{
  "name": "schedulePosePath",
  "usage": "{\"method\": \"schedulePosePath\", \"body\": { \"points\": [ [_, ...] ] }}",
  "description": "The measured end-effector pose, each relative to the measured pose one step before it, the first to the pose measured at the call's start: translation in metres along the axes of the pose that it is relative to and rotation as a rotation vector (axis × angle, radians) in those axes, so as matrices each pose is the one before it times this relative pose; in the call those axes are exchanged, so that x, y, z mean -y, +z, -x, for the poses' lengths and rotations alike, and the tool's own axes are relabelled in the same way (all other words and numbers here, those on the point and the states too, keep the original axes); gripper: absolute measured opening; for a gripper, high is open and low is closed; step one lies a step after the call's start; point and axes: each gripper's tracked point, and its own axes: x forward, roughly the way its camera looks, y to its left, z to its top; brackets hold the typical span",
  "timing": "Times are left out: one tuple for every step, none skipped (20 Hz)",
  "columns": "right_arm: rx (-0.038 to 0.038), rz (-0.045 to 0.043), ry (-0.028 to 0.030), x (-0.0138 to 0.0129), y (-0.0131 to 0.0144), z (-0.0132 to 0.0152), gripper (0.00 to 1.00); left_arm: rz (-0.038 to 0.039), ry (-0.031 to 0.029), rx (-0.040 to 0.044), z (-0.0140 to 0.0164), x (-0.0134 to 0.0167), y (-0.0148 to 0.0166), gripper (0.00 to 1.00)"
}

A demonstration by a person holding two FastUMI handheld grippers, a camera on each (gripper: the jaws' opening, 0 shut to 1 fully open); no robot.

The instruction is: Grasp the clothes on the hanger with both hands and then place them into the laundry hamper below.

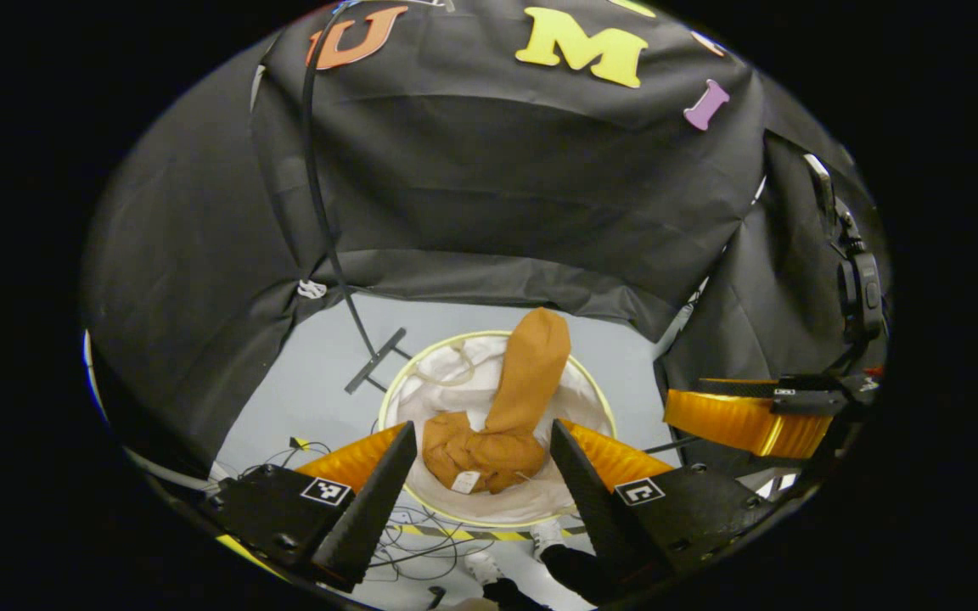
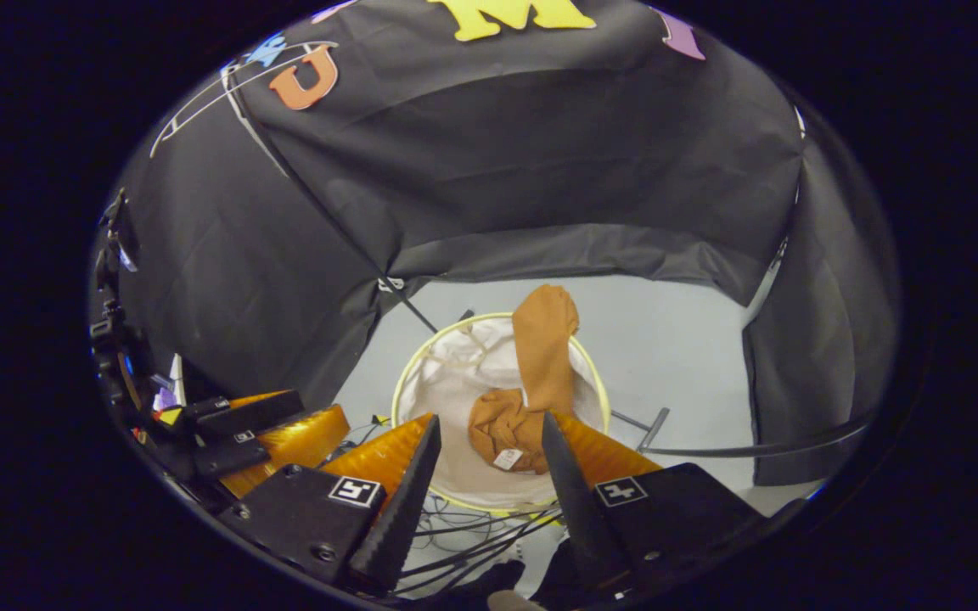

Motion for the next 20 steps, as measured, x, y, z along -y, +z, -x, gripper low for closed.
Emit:
{"method": "schedulePosePath", "body": {
  "points": [
    [0.02453, 0.02084, -0.01035, -0.00118, 0.00557, 0.00839, 0.78, 0.00076, -0.00016, 0.01623, 0.0091, -0.00093, 0.0066, 1.0],
    [0.03064, 0.01711, -0.0036, -0.00123, 0.00568, 0.0105, 0.78, -0.00312, -0.00138, 0.02655, 0.0113, -0.00075, 0.00732, 1.0],
    [0.02932, 0.02055, -0.00249, -0.00352, 0.00673, 0.01126, 0.78, -0.00825, 0.00066, 0.02747, 0.01224, 0.00058, 0.00835, 0.98],
    [0.03675, 0.02637, -0.01139, -0.00219, 0.0081, 0.01552, 0.78, -0.01286, 0.00356, 0.03404, 0.01307, -0.00113, 0.01035, 1.0],
    [0.04237, 0.02506, -0.00275, -0.00311, 0.00991, 0.01772, 0.78, -0.01579, 0.00333, 0.03681, 0.0116, 0.00035, 0.01341, 0.97],
    [0.0468, 0.01943, 0.00652, -0.00681, 0.00948, 0.01585, 0.82, -0.01915, 0.00225, 0.04729, 0.01349, 0.00001, 0.01623, 0.97],
    [0.04905, 0.0161, -0.00678, -0.00612, 0.01278, 0.01734, 0.79, -0.02027, -0.0019, 0.0574, 0.01583, 0.00126, 0.0188, 0.98],
    [0.05307, 0.01582, -0.01267, -0.00525, 0.01726, 0.01501, 0.79, -0.02039, -0.00564, 0.06936, 0.01909, 0.00201, 0.02337, 0.97],
    [0.05294, 0.01068, -0.01007, -0.00377, 0.0164, 0.01949, 0.78, -0.02174, -0.00465, 0.06505, 0.01514, 0.00201, 0.02408, 0.97],
    [0.05542, -0.00024, -0.00675, -0.00362, 0.01775, 0.01728, 0.78, -0.02057, -0.00449, 0.05515, 0.0158, 0.003, 0.02286, 0.97],
    [0.05583, 0.00076, -0.00753, -0.00436, 0.02128, 0.01781, 0.79, -0.01793, -0.00664, 0.05353, 0.01388, 0.0041, 0.0194, 0.97],
    [0.05117, 0.01081, -0.01425, 0.00114, 0.01635, 0.01874, 0.79, -0.01576, -0.00765, 0.04832, 0.01555, 0.00332, 0.022, 0.91],
    [0.05674, 0.00612, -0.02353, 0.0036, 0.02234, 0.01915, 0.84, -0.01698, -0.00629, 0.04565, 0.01265, 0.00312, 0.02204, 1.0],
    [0.05568, 0.00503, -0.02122, 0.0053, 0.01921, 0.01682, 0.95, -0.01921, -0.0084, 0.03615, 0.01256, 0.00176, 0.01634, 1.0],
    [0.05417, -0.00477, -0.00996, 0.00344, 0.01939, 0.01471, 0.97, -0.01818, -0.00613, 0.03251, 0.01312, -0.00104, 0.01613, 0.91],
    [0.04403, -0.01085, -0.0064, 0.0013, 0.01337, 0.01187, 0.99, -0.01462, 0.00294, 0.03193, 0.00939, 0.00167, 0.01144, 0.91],
    [0.03658, -0.01428, -0.00646, 0.00347, 0.0135, 0.01073, 0.99, -0.00895, 0.00517, 0.02397, 0.01115, 0.00469, 0.01204, 0.91],
    [0.04059, -0.01391, -0.01018, 0.00383, 0.01478, 0.01301, 1.0, -0.00351, 0.00827, 0.02739, 0.00999, 0.00339, 0.01452, 0.92],
    [0.0352, -0.01367, -0.01529, 0.00438, 0.01121, 0.00714, 1.0, 0.00198, 0.00157, 0.02258, 0.00778, 0.0037, 0.01381, 1.0],
    [0.03693, -0.01225, -0.0166, 0.00266, 0.00654, 0.01149, 1.0, -0.00282, -0.00127, 0.02575, 0.00923, 0.00502, 0.0148, 0.96]
  ]
}}
